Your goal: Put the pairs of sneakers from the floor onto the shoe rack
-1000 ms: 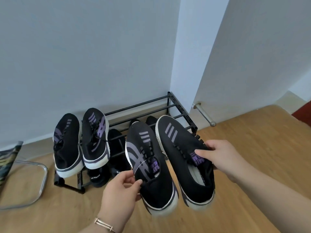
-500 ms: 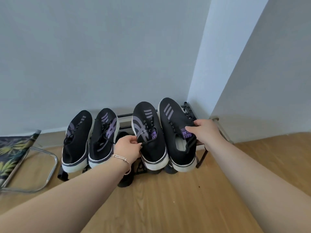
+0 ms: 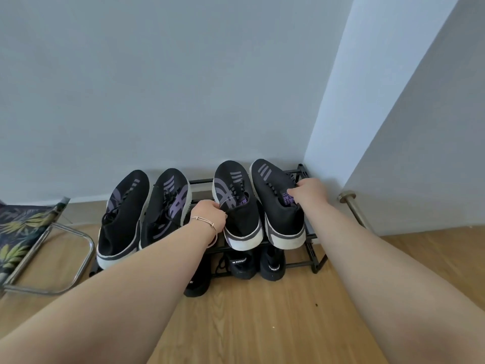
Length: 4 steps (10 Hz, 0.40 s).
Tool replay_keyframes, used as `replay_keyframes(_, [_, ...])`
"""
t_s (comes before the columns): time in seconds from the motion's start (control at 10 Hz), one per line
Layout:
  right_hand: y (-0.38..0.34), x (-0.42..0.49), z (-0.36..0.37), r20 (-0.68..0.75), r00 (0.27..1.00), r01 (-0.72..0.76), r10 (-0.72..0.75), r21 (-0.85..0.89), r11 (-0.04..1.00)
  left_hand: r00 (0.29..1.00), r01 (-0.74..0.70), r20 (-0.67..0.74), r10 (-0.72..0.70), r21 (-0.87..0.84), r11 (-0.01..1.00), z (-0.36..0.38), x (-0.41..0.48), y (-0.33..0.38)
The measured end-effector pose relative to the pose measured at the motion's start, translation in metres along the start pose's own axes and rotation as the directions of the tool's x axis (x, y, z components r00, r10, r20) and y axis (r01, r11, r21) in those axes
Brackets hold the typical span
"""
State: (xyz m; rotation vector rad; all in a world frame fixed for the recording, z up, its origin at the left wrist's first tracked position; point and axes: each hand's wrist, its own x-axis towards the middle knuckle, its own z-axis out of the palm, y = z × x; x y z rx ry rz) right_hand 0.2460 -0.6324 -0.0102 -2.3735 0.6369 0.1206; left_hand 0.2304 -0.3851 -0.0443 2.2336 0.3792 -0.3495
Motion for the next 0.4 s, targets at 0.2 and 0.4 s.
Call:
replay_keyframes(0.2, [-0.019,-0.048,-0.018,0.068,0.997,0.041,-0.034,-0.103,0.994,1.0,-0.005,-0.003,0.006,0.264,0.965,-0.015,-0.046,0.023])
replay_keyframes(0.4, [-0.073,-0.122,-0.077,-0.104,0.988,0.087,-0.117,-0.259,0.962,0.99,-0.108,-0.029,0.141,0.501,0.859,-0.083,-0.099,0.072])
